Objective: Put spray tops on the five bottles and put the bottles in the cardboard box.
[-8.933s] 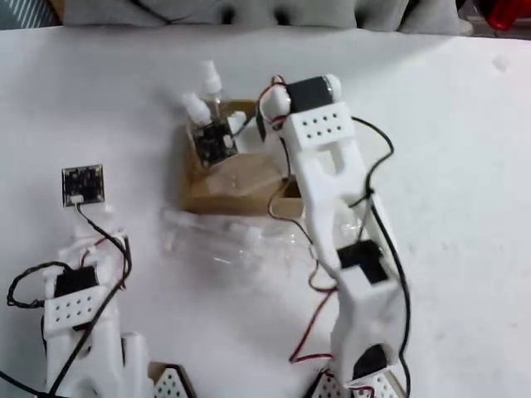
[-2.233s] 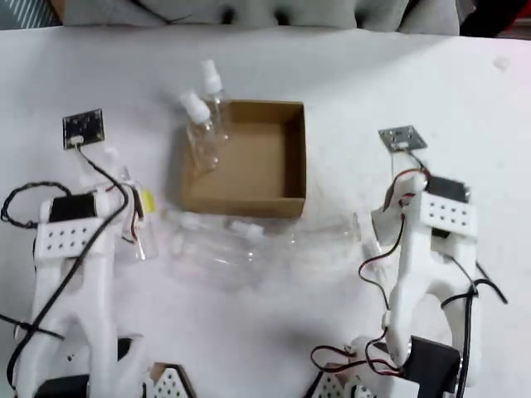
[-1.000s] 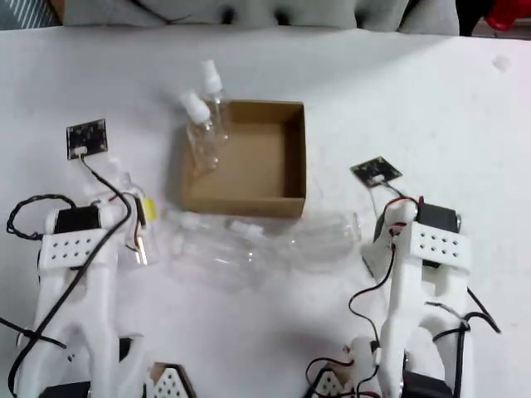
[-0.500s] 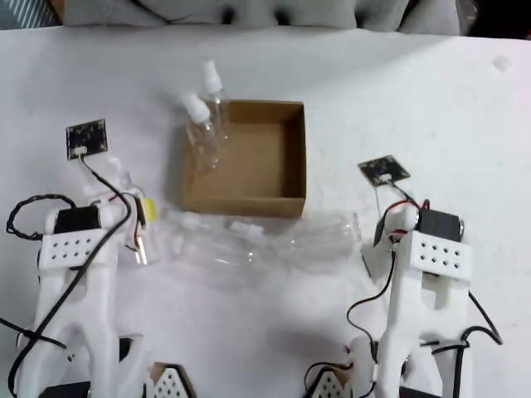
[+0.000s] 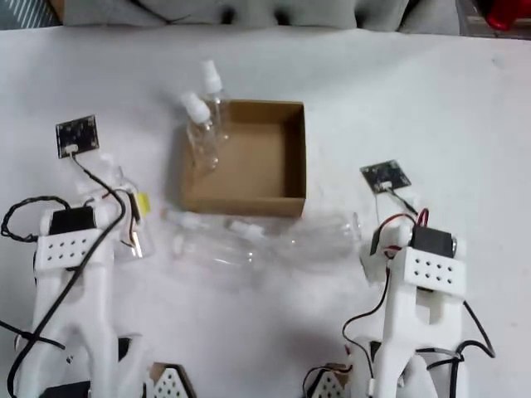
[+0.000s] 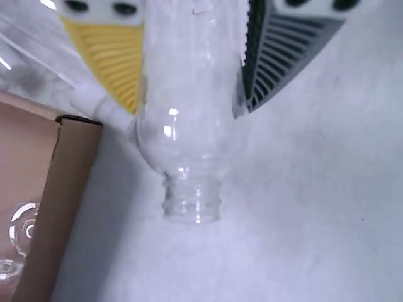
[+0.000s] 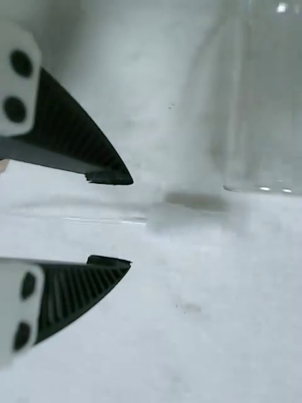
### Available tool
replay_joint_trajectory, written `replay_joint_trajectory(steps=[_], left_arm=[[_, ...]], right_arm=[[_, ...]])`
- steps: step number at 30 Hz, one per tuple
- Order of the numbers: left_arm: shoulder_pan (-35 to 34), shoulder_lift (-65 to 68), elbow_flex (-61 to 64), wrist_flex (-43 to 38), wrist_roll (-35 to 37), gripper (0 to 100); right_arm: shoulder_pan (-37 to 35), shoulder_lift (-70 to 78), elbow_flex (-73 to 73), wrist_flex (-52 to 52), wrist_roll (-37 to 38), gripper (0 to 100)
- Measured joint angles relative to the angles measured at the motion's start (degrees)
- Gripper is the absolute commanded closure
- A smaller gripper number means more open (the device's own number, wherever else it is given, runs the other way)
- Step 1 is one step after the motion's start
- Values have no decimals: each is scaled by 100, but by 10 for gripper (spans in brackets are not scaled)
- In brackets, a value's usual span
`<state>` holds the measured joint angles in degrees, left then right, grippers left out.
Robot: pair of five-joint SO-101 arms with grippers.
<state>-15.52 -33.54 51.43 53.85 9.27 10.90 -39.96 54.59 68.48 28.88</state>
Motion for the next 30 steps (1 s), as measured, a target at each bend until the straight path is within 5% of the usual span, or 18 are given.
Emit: replay_joint_trajectory(steps=[25,30], left_arm=[[0,0,123,0,0,980],[0,0,123,0,0,980]], right_arm=[[-229,2576,-510,-1143,-457,848],[-211,3147,-800,-1160,-457,988]])
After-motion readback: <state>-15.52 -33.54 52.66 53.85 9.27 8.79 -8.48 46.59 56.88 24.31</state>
